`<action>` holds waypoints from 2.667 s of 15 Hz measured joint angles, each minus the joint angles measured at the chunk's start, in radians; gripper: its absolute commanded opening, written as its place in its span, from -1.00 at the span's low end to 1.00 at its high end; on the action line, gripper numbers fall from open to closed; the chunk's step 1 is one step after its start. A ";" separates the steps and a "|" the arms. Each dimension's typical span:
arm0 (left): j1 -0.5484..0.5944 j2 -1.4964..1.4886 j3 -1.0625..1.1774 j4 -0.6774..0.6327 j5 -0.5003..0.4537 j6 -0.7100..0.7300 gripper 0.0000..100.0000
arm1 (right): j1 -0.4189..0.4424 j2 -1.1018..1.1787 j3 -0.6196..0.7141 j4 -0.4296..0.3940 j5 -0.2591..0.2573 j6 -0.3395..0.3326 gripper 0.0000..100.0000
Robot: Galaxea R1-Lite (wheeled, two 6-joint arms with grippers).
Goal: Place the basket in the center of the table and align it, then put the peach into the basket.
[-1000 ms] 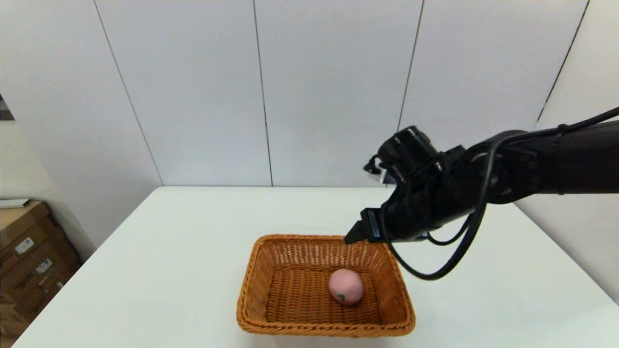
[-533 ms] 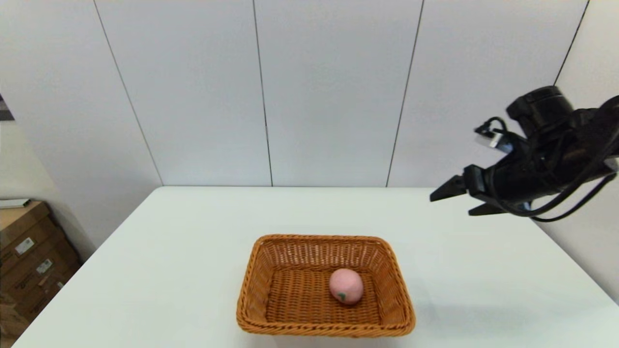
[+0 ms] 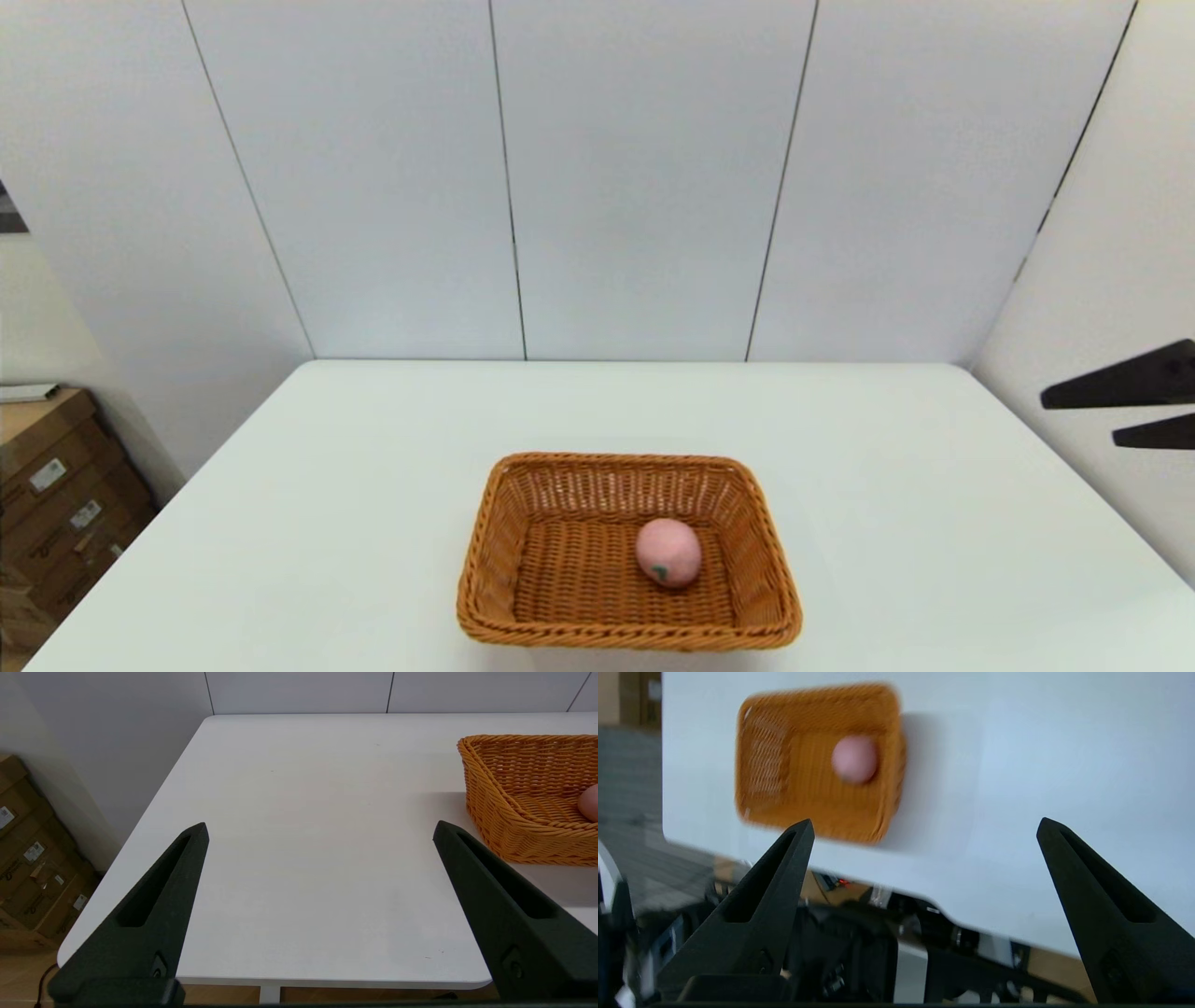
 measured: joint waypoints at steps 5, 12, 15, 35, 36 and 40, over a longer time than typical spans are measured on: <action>0.000 0.000 0.000 0.000 0.000 0.000 1.00 | 0.094 -0.311 0.083 0.219 0.063 -0.039 1.00; 0.000 0.000 0.000 0.000 -0.001 0.000 1.00 | 0.137 -0.647 0.307 0.236 0.064 -0.038 1.00; 0.000 0.000 0.000 0.000 -0.001 0.000 1.00 | 0.147 -0.782 0.392 0.232 0.044 -0.034 1.00; 0.000 0.000 0.000 0.000 -0.001 0.000 1.00 | 0.171 -1.244 1.186 -0.669 -0.510 0.021 1.00; 0.000 0.000 0.000 0.000 -0.001 0.000 1.00 | 0.171 -1.253 1.187 -0.669 -0.511 -0.002 1.00; 0.000 0.000 0.000 -0.003 0.004 -0.007 1.00 | 0.171 -1.283 1.192 -0.663 -0.517 -0.058 1.00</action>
